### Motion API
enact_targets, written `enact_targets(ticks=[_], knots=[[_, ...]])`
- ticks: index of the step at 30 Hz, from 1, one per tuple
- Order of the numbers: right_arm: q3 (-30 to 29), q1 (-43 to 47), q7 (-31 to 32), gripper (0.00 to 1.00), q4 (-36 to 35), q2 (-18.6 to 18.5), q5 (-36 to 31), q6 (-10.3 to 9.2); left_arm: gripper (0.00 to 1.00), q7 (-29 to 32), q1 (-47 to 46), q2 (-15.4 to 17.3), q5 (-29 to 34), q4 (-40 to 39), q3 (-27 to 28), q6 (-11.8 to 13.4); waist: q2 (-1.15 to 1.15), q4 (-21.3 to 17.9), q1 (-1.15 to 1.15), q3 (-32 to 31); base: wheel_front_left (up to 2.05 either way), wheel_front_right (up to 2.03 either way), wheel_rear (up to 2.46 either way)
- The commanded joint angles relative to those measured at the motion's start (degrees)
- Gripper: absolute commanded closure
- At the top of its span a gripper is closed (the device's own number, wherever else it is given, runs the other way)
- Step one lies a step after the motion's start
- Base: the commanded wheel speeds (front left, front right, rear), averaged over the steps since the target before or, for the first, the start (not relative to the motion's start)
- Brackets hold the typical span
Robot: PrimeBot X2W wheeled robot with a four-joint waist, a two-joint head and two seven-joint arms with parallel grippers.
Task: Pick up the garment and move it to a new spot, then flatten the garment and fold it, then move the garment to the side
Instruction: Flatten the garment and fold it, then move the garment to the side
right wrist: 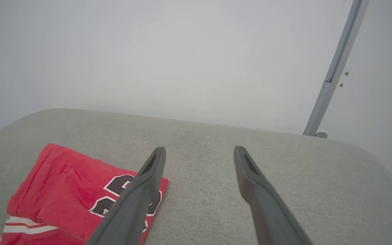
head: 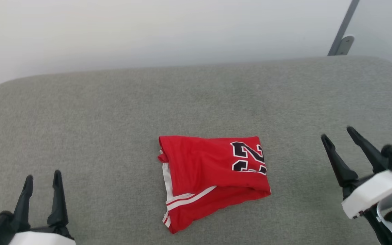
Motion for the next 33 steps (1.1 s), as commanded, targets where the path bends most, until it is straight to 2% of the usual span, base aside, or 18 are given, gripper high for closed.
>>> enact_targets(ticks=[1,5,12,21,33], knots=[[-0.1,0.7,-1.1,0.0,0.8,0.1,-0.4,0.01,0.0,-0.3,0.9,-0.3,0.3,0.2,0.5,-0.2,0.0,-0.8,0.0,-0.8,0.0,0.0,0.0],[-0.9,1.7,-6.2,0.0,4.5,-0.1,-2.0,0.01,0.0,-0.3,2.0,-0.8,1.3,1.1,2.0,-0.2,0.0,-1.5,0.0,-1.9,0.0,0.0,0.0],[-1.3,2.4,-12.8,0.0,10.1,-1.1,-0.6,0.01,0.0,-0.3,3.5,-1.2,2.0,2.2,3.0,-0.2,0.0,-2.0,0.0,-3.4,0.0,0.0,0.0],[-1.0,2.6,-15.0,0.0,12.8,-1.6,-0.1,0.01,0.0,-0.3,4.9,-0.7,0.9,2.2,2.4,-0.2,0.0,-1.6,0.0,-4.1,0.0,0.0,0.0],[-2.1,3.8,-15.5,0.0,13.2,-0.2,-1.4,0.01,0.0,-0.3,4.1,0.1,0.0,2.8,2.0,-0.2,0.0,-1.1,0.0,-4.2,0.0,0.0,0.0]])
